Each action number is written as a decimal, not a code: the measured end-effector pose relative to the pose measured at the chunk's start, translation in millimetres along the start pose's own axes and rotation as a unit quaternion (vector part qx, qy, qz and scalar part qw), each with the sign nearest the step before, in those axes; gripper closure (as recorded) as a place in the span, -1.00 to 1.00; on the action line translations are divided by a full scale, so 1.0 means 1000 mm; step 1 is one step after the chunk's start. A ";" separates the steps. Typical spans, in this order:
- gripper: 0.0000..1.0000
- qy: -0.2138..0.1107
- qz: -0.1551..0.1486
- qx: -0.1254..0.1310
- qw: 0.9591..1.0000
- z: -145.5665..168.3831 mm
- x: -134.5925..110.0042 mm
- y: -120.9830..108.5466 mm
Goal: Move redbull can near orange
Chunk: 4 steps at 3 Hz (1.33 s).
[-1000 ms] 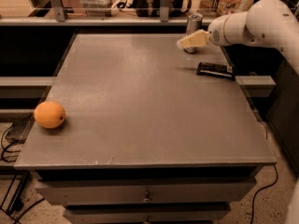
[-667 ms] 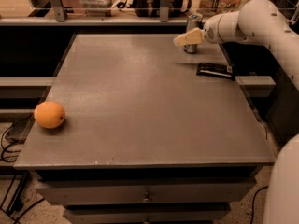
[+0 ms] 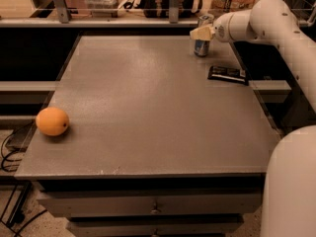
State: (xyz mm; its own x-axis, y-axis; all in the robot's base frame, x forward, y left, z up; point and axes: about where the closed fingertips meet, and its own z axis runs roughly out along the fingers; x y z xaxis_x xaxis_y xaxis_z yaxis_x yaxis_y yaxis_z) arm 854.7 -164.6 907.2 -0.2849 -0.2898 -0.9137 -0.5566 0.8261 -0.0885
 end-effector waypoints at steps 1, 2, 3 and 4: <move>0.27 0.000 -0.019 -0.007 1.000 -0.005 -0.010 0.009; 0.74 0.004 -0.059 -0.044 0.997 -0.021 -0.031 0.046; 1.00 0.022 -0.118 -0.108 0.987 -0.041 -0.048 0.107; 1.00 0.032 -0.163 -0.186 0.968 -0.065 -0.055 0.175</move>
Offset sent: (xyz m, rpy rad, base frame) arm -0.0783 0.0699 0.0677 -0.1489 -0.0342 0.2729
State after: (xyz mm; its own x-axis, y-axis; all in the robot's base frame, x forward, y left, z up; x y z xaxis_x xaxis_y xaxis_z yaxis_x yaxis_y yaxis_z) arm 721.9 -35.7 967.6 -0.0876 -0.5449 -0.8339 -0.8638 0.4585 -0.2089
